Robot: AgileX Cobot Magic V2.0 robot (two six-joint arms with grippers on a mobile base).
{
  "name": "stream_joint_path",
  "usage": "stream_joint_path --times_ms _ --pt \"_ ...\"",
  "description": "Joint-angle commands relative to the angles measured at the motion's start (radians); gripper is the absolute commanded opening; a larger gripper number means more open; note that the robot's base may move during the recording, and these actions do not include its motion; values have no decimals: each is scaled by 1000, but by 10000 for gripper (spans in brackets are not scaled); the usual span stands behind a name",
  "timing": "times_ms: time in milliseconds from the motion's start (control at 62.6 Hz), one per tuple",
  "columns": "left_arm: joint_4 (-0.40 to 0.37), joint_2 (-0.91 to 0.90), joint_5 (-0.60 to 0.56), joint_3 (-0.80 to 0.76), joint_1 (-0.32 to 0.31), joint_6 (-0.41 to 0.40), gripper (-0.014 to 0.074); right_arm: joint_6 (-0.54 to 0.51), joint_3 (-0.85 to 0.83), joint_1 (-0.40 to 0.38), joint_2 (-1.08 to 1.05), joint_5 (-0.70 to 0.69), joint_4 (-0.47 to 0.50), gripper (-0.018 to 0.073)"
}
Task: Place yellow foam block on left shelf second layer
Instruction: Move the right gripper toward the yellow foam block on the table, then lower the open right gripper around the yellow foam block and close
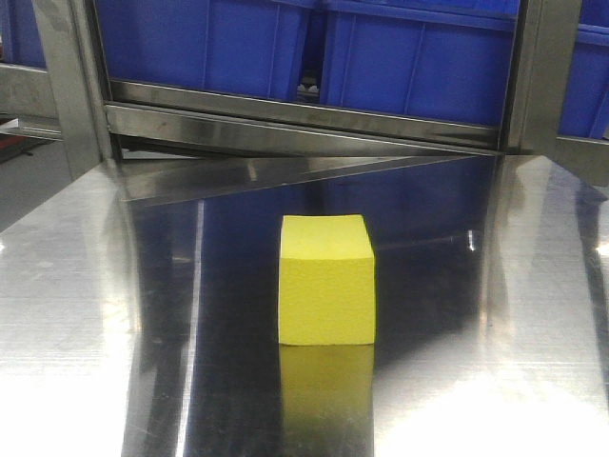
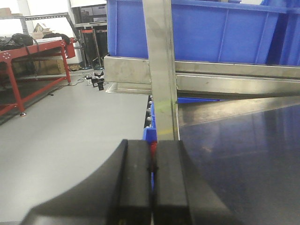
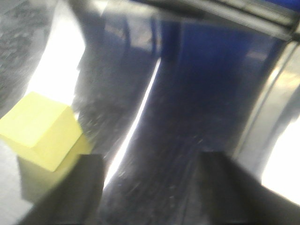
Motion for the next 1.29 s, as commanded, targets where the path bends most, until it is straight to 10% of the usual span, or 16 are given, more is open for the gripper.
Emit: stream_joint_path --times_ms 0,288,623,1279 --pt "-5 -20 -83 24 1 -4 124 61 -94 29 69 3 -23 629" --pt "-5 -20 -83 24 1 -4 124 387 -375 151 379 378 -34 631" --pt "-5 -20 -83 24 1 -4 124 508 -759 265 750 638 -34 631" --pt "-5 -20 -83 24 1 -4 124 656 -952 353 960 670 -34 631"
